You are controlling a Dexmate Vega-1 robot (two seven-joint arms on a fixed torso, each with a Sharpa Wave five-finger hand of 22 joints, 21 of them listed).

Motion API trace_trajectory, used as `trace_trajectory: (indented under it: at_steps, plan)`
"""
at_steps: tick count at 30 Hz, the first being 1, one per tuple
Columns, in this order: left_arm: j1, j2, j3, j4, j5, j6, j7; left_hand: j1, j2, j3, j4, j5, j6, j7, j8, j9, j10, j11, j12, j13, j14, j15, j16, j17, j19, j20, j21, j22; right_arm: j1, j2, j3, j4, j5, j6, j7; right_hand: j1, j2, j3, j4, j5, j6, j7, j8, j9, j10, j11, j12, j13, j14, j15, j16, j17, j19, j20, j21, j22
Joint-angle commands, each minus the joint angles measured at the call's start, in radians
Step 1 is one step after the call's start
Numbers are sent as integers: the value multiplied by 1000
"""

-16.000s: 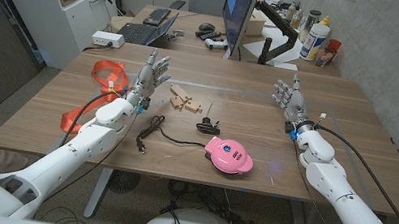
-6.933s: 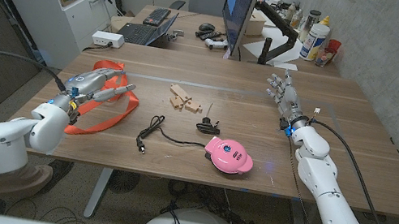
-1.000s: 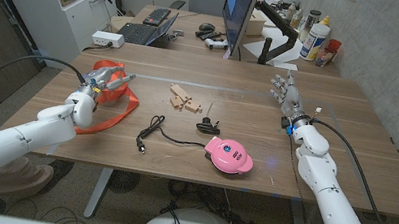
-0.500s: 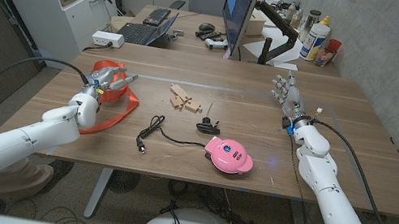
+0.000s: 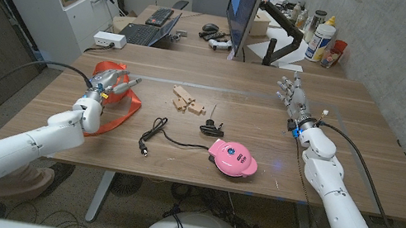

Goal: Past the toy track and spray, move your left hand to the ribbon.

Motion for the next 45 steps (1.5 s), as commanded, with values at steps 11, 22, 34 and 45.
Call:
trace_trajectory:
  at_steps: [11,22,34,45]
  plan:
    - [7,1,19,11,12,38,-1,12,8,-10,-1,6,12,1,2,5,3,5,-2,6,2,-164,1,3,2,-51,1,2,-3,-5,-3,-5,-10,-12,-8,9,6,-1,-2,0,9,-3,8,1,9,-9,9,4,-5,-25,2,1,-9,4,-5,-1]
    - [7,-41,15,88,-1,-23,94,19,21,-13,2,12,57,3,12,5,46,-11,10,6,32,-174,8,3,30,-68,8,2,-4,-13,0,-15,-15,-24,-13,9,5,0,-3,0,8,-3,8,1,10,-8,9,3,-6,-23,2,1,-11,5,-5,-1]
    - [-13,-72,29,136,-11,-38,118,23,24,-14,2,14,67,2,13,5,44,-15,7,6,34,-176,7,3,32,-72,7,1,1,-22,-1,-13,-20,-22,-6,9,5,0,-3,0,8,-3,7,1,10,-8,9,3,-6,-20,2,1,-11,4,-5,-1]
    - [-18,-77,32,127,-18,-15,116,27,26,-15,2,16,71,1,13,5,47,-12,6,6,34,-177,5,3,32,-73,6,1,9,-24,1,-1,-16,-23,2,9,5,0,-3,-1,8,-4,7,1,8,-9,9,3,-6,-21,3,1,-11,4,-5,-1]
